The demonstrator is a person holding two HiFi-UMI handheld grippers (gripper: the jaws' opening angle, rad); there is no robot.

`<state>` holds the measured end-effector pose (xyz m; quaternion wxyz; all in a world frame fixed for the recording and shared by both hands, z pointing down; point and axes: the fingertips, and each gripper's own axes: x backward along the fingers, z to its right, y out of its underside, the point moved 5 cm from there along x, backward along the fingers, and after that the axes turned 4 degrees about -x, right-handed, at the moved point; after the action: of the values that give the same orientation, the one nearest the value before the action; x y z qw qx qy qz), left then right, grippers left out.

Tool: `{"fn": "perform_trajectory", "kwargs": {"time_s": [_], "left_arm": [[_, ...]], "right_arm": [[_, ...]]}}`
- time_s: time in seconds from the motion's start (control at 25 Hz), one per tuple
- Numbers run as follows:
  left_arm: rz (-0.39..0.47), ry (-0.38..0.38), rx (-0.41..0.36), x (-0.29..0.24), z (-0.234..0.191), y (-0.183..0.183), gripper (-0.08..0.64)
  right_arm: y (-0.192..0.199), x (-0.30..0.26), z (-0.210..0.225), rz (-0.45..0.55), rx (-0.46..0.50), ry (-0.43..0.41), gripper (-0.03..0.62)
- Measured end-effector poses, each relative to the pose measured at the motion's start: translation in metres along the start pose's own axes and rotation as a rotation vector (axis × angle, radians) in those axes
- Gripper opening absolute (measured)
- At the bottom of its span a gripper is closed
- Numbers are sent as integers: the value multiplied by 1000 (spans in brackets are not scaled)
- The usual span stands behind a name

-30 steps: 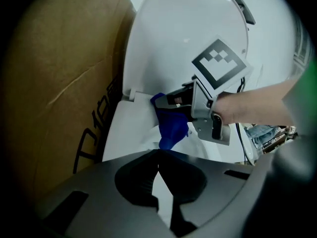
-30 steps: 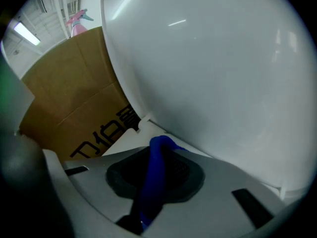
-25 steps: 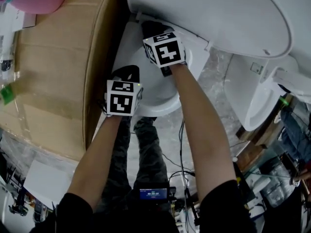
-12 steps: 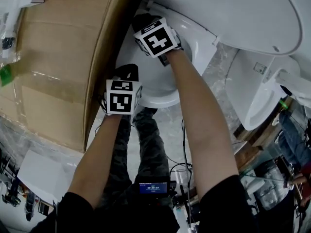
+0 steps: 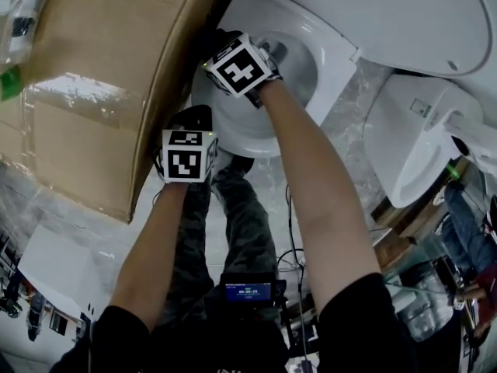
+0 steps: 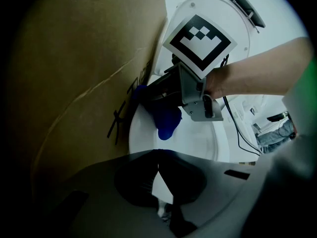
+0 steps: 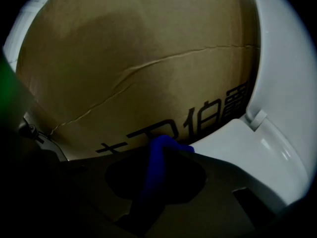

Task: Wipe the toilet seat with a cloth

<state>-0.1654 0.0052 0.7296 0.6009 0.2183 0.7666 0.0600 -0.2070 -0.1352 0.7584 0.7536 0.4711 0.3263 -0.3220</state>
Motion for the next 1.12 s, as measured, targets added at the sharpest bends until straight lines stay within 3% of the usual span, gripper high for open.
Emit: {"fn": "perform_trajectory", "kwargs": {"time_s": [0.24,0.44,0.84,1.12], "left_arm": [[-4,-18,13,13,-5,38,12],[-8,-39,47,24,-7,71,12],[10,-65,76,40,7,113,12],[8,-60,49,42,21,126,12]], "right_arm": [[19,-6,-39,-25,39,-60,60],[44,-10,-86,-79,49,-173,60],[94,0,-136,-131,66,-247,60],[137,14,-151,-155,48,-245,60]]}}
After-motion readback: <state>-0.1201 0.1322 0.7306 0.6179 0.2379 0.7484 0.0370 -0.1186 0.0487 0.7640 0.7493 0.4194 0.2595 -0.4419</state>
